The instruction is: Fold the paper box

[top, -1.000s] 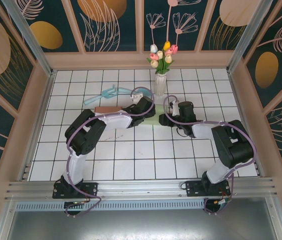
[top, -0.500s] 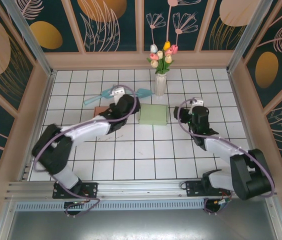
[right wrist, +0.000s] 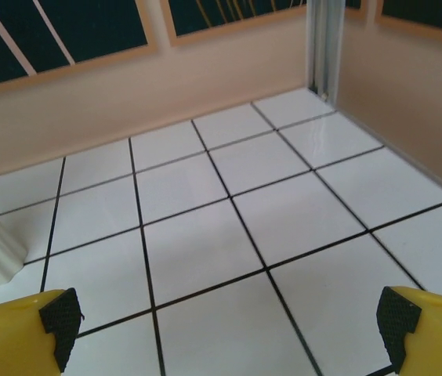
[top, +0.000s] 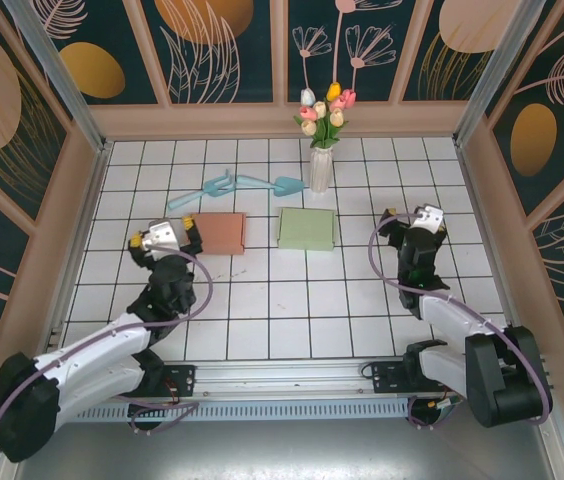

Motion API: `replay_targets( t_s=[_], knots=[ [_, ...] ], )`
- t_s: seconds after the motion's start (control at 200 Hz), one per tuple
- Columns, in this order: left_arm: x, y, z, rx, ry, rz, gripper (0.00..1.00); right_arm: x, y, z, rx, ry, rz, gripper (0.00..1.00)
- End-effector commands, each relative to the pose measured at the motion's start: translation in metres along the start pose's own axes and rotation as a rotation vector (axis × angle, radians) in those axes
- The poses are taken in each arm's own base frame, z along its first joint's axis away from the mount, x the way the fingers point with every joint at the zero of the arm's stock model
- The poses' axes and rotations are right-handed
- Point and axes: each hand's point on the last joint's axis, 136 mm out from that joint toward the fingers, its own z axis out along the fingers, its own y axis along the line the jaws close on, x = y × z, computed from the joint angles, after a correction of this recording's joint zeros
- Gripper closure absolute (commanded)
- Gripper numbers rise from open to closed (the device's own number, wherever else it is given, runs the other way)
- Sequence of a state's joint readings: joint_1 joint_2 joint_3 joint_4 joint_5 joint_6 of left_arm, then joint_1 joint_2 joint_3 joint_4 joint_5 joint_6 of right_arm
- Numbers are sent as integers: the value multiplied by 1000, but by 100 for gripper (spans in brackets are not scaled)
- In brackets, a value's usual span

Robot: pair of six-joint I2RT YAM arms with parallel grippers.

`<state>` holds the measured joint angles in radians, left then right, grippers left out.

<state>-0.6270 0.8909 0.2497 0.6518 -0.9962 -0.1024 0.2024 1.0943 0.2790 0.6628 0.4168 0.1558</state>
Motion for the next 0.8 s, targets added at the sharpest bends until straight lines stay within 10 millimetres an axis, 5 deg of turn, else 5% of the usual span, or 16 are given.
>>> replay_targets(
  t_s=[0.0, 0.12, 0.255, 0.4, 0.791],
  knots=[
    [-16, 24, 4, -38, -90, -39, 1, -16, -19, -14, 49, -162, 1, 1],
    [-3, 55, 13, -113, -94, -86, 1, 7, -32, -2, 83, -110, -37, 1],
    [26, 84, 26, -203, -58, -141, 2, 15, -6, 15, -49, -43, -102, 1],
    [53, 76, 51, -172, 59, -95, 2, 13, 13, 15, -170, -69, -131, 1],
    [45, 39, 72, 46, 19, -64, 1, 20, 6, 10, -257, -148, -136, 1]
  ],
)
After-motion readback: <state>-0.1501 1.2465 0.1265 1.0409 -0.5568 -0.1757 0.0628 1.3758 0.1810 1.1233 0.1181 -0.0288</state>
